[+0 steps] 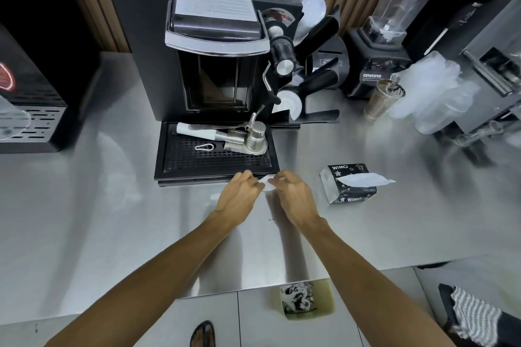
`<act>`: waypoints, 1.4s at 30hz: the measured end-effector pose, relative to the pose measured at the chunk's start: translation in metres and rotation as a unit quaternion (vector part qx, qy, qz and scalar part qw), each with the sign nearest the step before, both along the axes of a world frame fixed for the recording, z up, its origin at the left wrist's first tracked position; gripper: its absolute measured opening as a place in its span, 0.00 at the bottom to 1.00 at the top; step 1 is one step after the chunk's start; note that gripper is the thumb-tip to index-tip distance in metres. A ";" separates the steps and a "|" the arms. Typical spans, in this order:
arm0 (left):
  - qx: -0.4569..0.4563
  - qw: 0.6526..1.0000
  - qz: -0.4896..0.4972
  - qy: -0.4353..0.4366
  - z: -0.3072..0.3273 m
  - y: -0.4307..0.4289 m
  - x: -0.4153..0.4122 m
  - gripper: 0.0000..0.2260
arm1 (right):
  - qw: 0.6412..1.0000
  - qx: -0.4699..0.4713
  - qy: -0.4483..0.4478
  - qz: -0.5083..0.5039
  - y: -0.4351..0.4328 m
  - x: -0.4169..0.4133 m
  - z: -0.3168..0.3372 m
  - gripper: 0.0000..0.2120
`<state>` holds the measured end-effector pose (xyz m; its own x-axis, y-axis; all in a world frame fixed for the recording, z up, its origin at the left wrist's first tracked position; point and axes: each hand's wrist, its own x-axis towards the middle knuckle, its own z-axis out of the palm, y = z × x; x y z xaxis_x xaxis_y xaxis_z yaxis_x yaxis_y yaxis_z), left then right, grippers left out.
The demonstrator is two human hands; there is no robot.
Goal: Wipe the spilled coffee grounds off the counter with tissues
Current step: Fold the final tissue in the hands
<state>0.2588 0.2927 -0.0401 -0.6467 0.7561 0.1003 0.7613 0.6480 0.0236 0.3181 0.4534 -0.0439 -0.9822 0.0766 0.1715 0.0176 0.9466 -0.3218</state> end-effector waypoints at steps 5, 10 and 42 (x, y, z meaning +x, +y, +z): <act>-0.038 0.997 0.048 -0.050 0.005 0.006 0.004 0.17 | 0.997 0.071 -0.027 0.027 0.000 -0.002 -0.009 0.14; -0.061 0.993 0.065 -0.074 0.008 0.014 0.013 0.10 | 0.996 0.068 -0.047 0.028 0.000 0.010 -0.010 0.08; 0.095 0.915 0.190 -0.342 0.010 0.011 0.029 0.14 | 0.963 -0.188 -0.112 -0.159 -0.031 0.040 0.002 0.06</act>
<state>0.2883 0.3038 -0.0303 -0.8206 0.4740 -0.3193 0.2465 0.7976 0.5505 0.3583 0.4220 -0.0416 -0.9082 0.3940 -0.1410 0.3959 0.6997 -0.5947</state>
